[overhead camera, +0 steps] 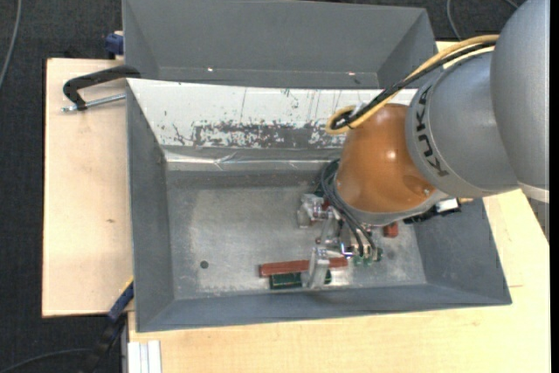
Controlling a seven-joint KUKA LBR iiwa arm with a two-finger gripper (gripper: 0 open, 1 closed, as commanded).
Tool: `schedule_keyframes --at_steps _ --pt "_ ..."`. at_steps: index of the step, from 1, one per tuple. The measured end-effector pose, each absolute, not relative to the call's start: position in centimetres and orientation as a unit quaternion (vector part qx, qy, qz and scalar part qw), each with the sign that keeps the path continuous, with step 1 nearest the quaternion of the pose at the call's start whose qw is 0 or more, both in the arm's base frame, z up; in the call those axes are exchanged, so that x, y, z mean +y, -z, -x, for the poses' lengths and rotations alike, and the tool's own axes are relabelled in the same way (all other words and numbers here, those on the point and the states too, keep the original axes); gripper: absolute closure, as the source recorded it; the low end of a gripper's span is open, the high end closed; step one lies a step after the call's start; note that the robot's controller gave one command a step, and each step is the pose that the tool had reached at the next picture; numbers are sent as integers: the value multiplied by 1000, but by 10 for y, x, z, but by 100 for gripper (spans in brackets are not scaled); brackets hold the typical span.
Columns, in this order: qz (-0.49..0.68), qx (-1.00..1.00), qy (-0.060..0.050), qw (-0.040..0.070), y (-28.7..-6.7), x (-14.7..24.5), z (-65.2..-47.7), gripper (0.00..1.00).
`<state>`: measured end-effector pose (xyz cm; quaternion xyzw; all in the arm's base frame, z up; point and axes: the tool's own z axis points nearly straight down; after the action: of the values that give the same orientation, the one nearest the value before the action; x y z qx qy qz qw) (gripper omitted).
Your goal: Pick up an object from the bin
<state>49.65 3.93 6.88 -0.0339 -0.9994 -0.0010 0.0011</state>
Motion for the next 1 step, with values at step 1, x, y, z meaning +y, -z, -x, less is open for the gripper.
schedule_keyframes --at_steps 1 --pt "91 -996 0 0 -71 -6 -496 100"
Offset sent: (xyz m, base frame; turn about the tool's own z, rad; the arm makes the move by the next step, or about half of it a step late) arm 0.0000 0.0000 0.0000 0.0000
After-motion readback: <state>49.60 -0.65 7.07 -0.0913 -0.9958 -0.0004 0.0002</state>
